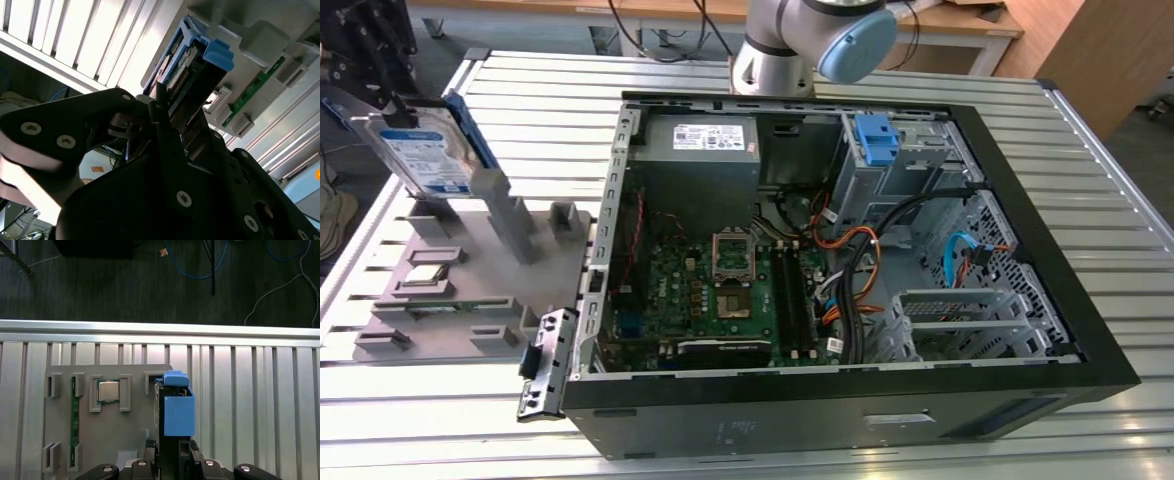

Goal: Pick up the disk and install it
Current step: 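Pick up the disk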

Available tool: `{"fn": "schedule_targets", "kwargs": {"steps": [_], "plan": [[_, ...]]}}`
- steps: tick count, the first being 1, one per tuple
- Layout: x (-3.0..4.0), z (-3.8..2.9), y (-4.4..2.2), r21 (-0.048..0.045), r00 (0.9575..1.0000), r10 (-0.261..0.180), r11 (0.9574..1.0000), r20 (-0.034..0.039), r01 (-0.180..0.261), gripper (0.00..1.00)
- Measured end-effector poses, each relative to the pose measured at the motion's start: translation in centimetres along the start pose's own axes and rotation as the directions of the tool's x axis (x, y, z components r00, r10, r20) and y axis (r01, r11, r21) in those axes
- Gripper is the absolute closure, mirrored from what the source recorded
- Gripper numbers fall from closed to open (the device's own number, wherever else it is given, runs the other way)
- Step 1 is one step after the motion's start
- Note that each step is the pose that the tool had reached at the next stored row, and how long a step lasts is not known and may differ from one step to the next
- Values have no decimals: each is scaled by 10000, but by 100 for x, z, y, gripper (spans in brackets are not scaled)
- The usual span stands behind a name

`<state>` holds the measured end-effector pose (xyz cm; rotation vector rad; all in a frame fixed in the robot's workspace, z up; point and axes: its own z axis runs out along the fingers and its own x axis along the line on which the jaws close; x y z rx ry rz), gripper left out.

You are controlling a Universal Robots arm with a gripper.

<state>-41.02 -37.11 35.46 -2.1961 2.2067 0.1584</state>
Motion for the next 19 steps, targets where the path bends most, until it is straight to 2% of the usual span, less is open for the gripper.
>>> {"fn": "schedule_targets", "kwargs": {"steps": [2, 4, 19], "plan": [[-4, -45, 2, 0, 10000, 0, 10000, 0, 0, 64], [-5, -62, 3, 1, 10000, -1, 10000, 0, 1, 64], [-4, -45, 2, -1, 10000, -1, 10000, 7, 1, 64]]}}
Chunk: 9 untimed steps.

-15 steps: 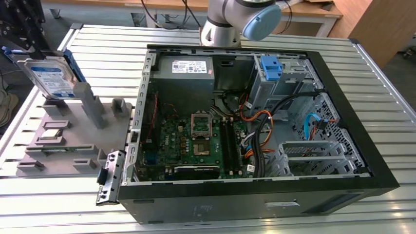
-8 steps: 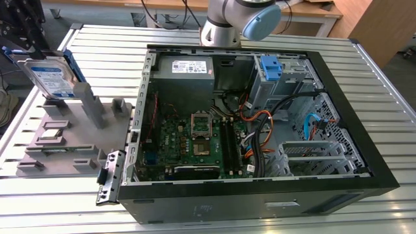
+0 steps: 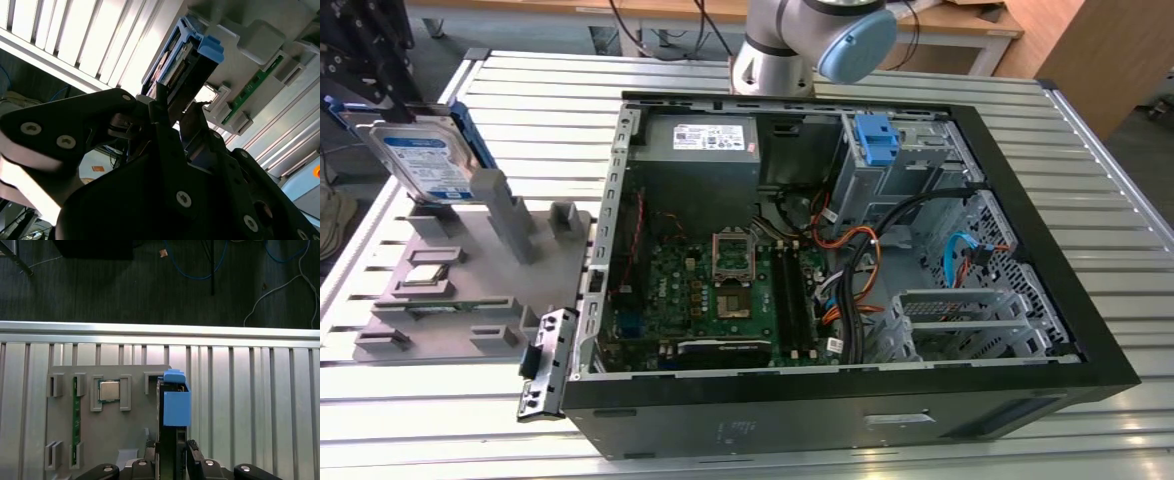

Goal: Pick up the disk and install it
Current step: 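Pick up the disk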

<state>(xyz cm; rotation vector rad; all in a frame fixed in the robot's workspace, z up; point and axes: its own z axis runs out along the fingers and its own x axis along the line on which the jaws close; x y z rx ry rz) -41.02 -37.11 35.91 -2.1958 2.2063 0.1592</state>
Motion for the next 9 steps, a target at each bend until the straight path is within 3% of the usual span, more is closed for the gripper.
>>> {"fn": "schedule_targets", "kwargs": {"steps": [9], "plan": [[8, 74, -4, 1, 10000, 0, 10000, 1, 0, 64]]}}
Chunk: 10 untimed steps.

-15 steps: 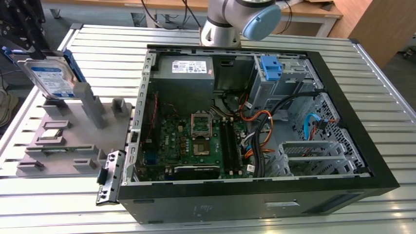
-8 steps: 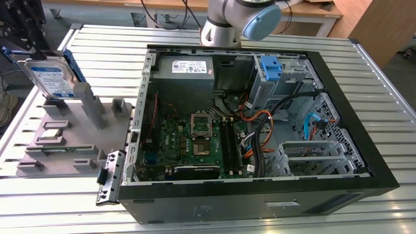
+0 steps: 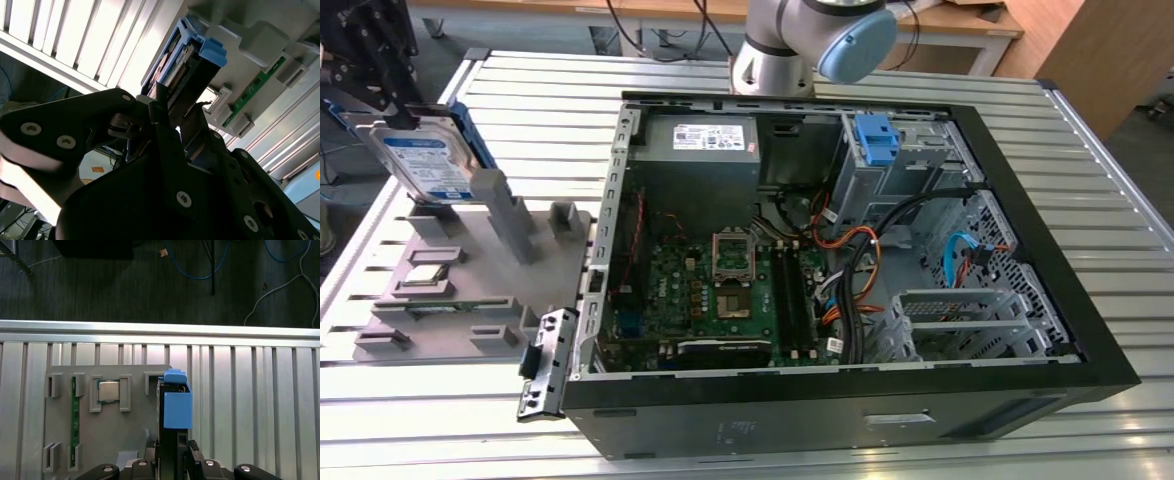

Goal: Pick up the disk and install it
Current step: 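Pick up the disk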

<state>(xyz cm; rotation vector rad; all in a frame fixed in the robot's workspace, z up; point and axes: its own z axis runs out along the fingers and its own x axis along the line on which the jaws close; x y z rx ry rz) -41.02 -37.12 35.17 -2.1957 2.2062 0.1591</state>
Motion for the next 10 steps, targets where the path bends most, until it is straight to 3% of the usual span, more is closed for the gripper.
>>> {"fn": "schedule_targets", "kwargs": {"steps": [10], "plan": [[15, 112, -6, 0, 10000, 0, 10000, 0, 0, 64]]}}
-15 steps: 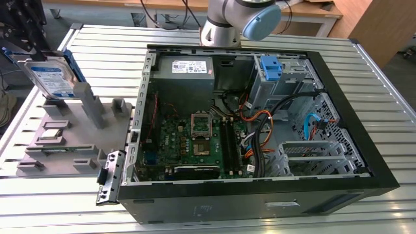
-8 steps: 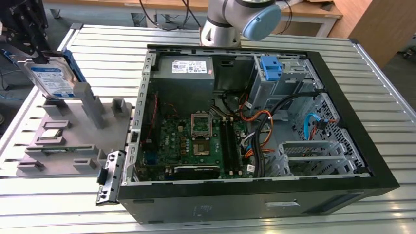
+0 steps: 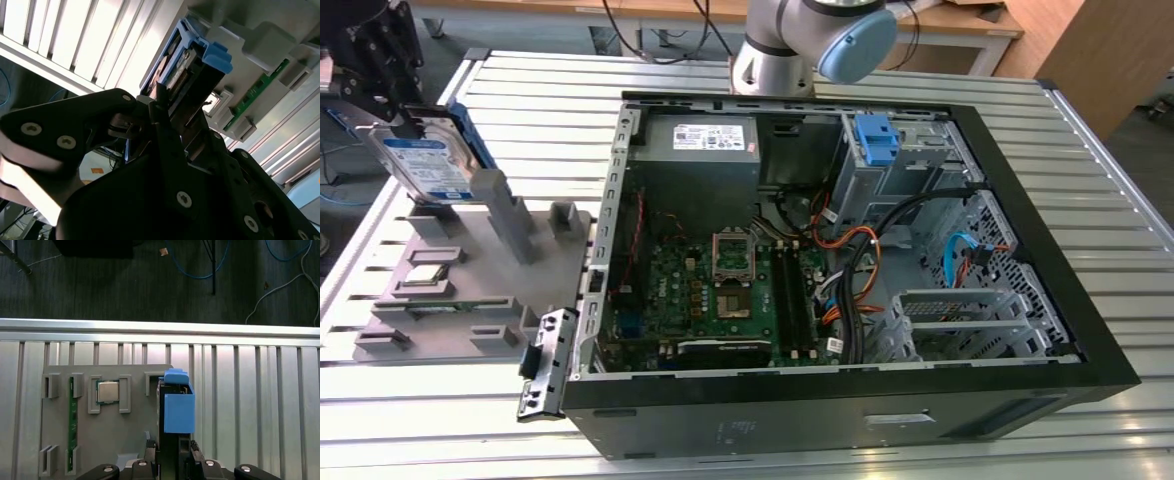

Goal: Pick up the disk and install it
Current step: 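Pick up the disk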

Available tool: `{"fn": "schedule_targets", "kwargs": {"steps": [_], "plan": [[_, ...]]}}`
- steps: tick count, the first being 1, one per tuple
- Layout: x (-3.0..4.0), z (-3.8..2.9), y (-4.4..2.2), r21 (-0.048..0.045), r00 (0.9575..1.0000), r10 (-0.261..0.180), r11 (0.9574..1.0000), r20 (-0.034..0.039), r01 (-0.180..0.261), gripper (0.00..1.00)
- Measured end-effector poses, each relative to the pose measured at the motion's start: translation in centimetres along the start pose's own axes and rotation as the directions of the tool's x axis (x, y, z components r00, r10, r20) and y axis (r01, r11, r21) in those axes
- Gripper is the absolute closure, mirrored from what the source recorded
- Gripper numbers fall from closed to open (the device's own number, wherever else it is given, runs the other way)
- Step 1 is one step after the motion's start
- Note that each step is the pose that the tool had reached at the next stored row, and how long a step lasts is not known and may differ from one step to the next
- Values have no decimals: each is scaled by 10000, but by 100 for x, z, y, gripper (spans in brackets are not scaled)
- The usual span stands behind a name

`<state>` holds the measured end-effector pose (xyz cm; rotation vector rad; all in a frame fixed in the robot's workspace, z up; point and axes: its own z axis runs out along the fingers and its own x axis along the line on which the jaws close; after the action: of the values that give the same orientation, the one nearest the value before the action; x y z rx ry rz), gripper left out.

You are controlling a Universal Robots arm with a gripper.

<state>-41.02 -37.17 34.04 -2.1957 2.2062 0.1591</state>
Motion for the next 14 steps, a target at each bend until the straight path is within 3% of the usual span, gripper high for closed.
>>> {"fn": "schedule_targets", "kwargs": {"steps": [14], "plan": [[5, 38, 10, 0, 10000, -1, 10000, 0, 1, 64]]}}
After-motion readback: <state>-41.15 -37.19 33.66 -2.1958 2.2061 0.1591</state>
